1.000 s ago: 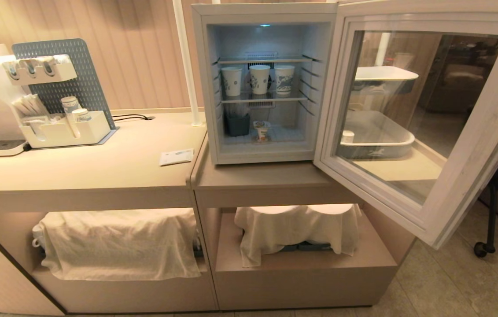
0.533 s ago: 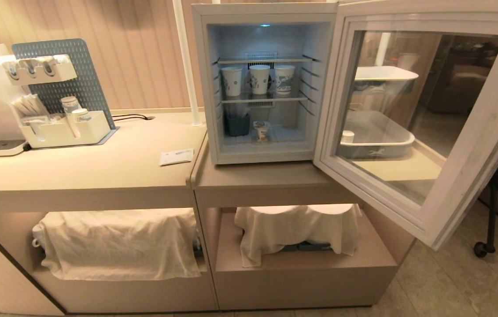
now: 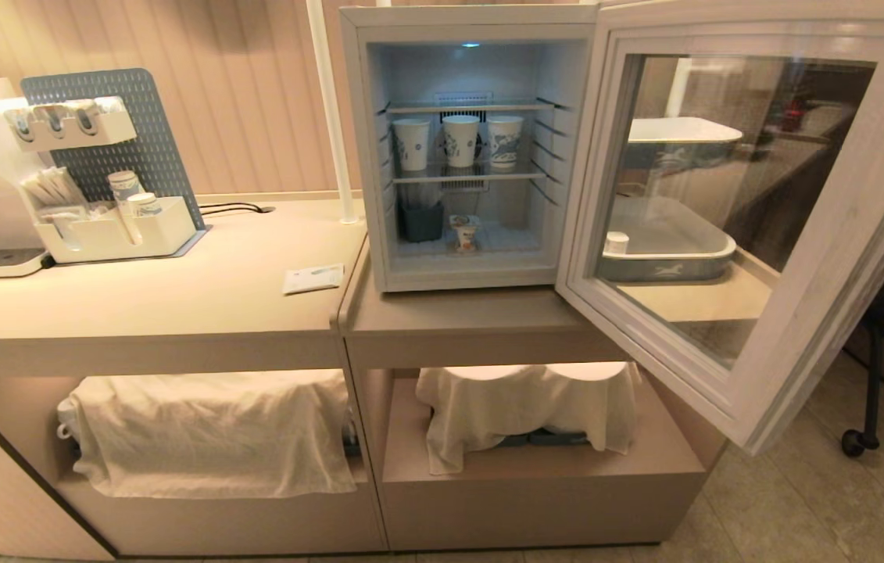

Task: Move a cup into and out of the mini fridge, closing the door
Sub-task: Close the freezer door

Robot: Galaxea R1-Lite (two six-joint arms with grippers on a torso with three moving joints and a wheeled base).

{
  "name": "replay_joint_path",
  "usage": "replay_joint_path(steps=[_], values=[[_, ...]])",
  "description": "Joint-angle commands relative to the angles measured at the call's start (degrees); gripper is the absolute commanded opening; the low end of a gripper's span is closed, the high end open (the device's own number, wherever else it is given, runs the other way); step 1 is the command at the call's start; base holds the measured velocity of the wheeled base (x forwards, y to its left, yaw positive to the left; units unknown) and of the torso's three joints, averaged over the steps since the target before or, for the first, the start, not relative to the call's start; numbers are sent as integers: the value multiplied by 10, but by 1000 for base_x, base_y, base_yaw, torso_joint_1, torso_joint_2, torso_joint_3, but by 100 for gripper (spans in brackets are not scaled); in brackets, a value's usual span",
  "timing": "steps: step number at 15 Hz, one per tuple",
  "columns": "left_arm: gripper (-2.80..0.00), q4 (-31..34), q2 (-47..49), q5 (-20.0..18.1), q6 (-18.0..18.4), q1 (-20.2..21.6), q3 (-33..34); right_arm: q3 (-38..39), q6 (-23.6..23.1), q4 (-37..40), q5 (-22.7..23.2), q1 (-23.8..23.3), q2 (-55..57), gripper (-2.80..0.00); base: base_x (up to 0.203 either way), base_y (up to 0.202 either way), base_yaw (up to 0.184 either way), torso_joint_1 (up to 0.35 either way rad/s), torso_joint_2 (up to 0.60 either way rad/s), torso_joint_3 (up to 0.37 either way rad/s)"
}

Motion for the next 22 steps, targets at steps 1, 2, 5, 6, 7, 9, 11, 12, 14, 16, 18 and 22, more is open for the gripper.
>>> replay_joint_path(steps=[1,2,5,6,7,9,11,12,14,16,18,22], values=[[-280,0,0,0,0,0,0,7,13,2,0,26,-19,0,0,0,0,0,0,0],[-280,0,0,0,0,0,0,15,16,2,-1,39,-28,0,0,0,0,0,0,0],[-280,0,0,0,0,0,0,24,28,4,-2,81,-51,0,0,0,0,0,0,0],[-280,0,0,0,0,0,0,25,38,4,-2,98,-57,0,0,0,0,0,0,0],[-280,0,0,0,0,0,0,25,51,5,-2,114,-64,0,0,0,0,0,0,0],[-280,0,0,0,0,0,0,33,60,6,-2,144,-81,0,0,0,0,0,0,0],[-280,0,0,0,0,0,0,45,68,6,-1,180,-102,0,0,0,0,0,0,0],[-280,0,0,0,0,0,0,49,78,6,-1,199,-111,0,0,0,0,0,0,0],[-280,0,0,0,0,0,0,63,105,7,0,231,-133,0,0,0,0,0,0,0],[-280,0,0,0,0,0,0,75,115,10,1,255,-148,0,0,0,0,0,0,0],[-280,0,0,0,0,0,0,76,144,11,1,278,-157,0,0,0,0,0,0,0],[-280,0,0,0,0,0,0,77,197,36,6,332,-181,0,0,0,0,0,0,0]])
